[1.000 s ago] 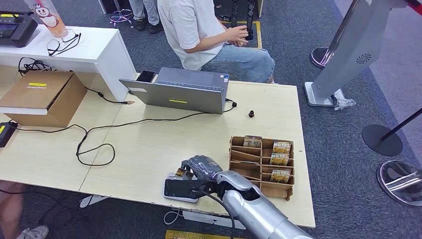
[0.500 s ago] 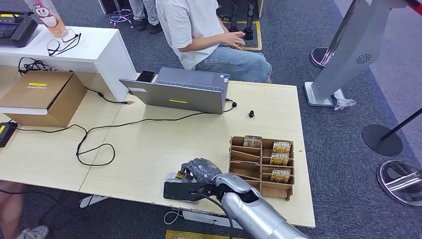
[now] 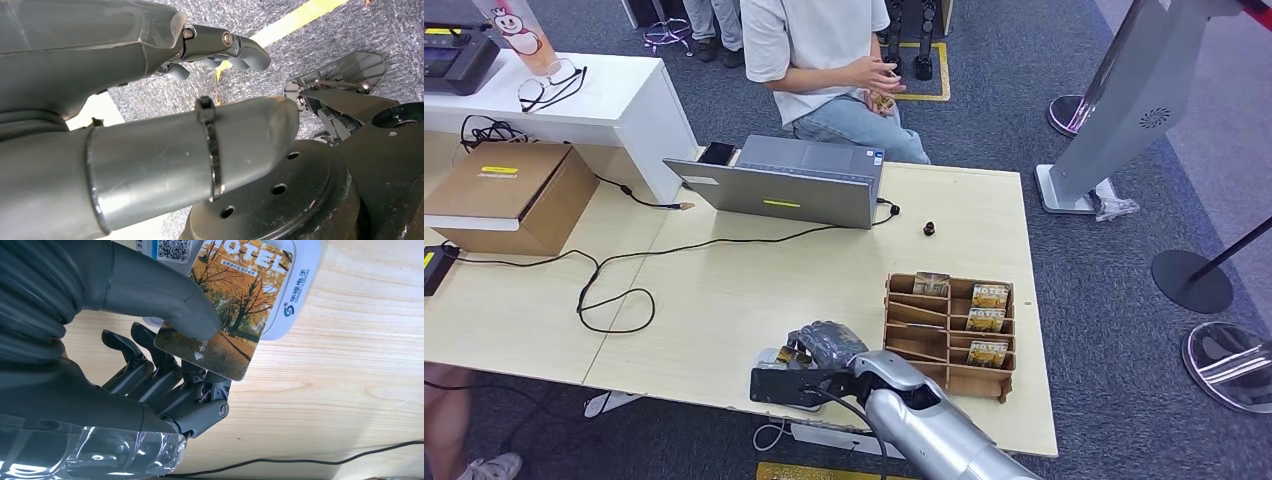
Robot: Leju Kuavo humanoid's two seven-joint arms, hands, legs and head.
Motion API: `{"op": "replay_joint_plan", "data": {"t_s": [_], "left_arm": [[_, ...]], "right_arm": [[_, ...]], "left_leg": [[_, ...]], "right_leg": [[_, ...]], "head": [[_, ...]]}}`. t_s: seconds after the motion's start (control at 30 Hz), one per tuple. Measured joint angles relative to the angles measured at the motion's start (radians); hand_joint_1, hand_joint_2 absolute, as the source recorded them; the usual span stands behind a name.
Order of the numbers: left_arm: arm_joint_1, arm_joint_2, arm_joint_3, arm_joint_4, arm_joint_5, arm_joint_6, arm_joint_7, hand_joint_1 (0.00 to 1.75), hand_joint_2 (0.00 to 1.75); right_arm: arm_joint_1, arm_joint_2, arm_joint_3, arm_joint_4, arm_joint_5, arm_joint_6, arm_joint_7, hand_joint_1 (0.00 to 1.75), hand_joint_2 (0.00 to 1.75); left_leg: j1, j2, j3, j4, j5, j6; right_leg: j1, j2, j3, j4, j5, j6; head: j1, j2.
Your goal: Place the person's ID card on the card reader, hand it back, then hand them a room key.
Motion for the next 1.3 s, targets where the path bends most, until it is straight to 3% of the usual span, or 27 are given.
{"op": "replay_joint_plan", "data": {"t_s": [1.3], "left_arm": [[-0.012, 0.022, -0.047, 0.027, 0.046, 0.023, 0.012, 0.00, 0.00]], "right_arm": [[0.019, 0.038, 0.045, 0.074, 0.086, -0.097, 0.036, 1.75, 1.75]], "left_leg": [[0.000, 0.000, 0.000, 0.000, 0.001, -0.001]], "right_leg": [[0.000, 0.000, 0.000, 0.000, 0.000, -0.001]], "head": [[0.000, 0.000]]}}
